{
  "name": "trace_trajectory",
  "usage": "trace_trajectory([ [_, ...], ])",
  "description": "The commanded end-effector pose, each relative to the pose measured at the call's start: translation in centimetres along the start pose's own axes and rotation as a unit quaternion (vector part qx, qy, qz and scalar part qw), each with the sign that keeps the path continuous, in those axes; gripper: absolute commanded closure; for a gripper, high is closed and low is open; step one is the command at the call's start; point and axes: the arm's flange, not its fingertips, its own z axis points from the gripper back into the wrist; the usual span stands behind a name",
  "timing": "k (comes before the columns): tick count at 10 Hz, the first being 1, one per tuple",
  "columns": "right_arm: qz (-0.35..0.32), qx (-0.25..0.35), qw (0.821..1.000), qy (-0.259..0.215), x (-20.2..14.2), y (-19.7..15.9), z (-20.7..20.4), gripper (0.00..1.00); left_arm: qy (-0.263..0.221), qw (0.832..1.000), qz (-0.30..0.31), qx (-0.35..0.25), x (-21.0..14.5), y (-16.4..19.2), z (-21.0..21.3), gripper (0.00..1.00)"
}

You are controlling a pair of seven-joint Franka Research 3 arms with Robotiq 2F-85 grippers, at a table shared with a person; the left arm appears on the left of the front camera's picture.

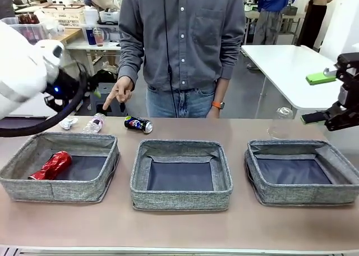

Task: Sort the waste into the appropriate baskets.
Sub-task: Pick up the waste item pointed out by the person.

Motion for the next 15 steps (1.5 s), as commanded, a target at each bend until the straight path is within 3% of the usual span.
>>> trace_trajectory([
  [1, 0.005, 0.013, 1.0, -0.003, 0.2, 0.5, 0.0, 0.0, 0.12, 0.976, 0.055, 0.174, 1.9, -3.5, 0.8, 0.0],
  [2, 0.005, 0.013, 1.0, -0.003, 0.2, 0.5, 0.0, 0.0, 0.0, 1.0, 0.0, 0.0, 0.0, 0.0, 0.0, 0.0],
  [4, 0.005, 0.013, 1.0, -0.003, 0.2, 0.5, 0.0, 0.0, 0.0, 1.0, 0.0, 0.0, 0.0, 0.0, 0.0, 0.0],
  [5, 0.005, 0.013, 1.0, -0.003, 0.2, 0.5, 0.0, 0.0, 0.014, 0.998, 0.014, 0.06, 0.2, 1.2, -1.3, 0.0],
  [6, 0.005, 0.013, 1.0, -0.003, 0.2, 0.5, 0.0, 0.0, 0.084, 0.988, -0.074, 0.102, 1.9, 0.9, -2.2, 0.0],
  [7, 0.005, 0.013, 1.0, -0.003, 0.2, 0.5, 0.0, 0.0, 0.122, 0.976, -0.127, 0.124, 3.5, 0.4, -3.3, 0.0],
  [9, 0.005, 0.013, 1.0, -0.003, 0.2, 0.5, 0.0, 0.0, 0.16, 0.954, -0.223, 0.124, 6.2, -0.6, -5.2, 0.0],
  [11, 0.005, 0.013, 1.0, -0.003, 0.2, 0.5, 0.0, 0.0, 0.172, 0.948, -0.236, 0.123, 8.5, -1.3, -8.1, 0.0],
  [15, 0.005, 0.013, 1.0, -0.003, 0.2, 0.5, 0.0, 0.0, 0.197, 0.953, -0.185, 0.138, 10.0, -0.6, -14.3, 0.0],
])
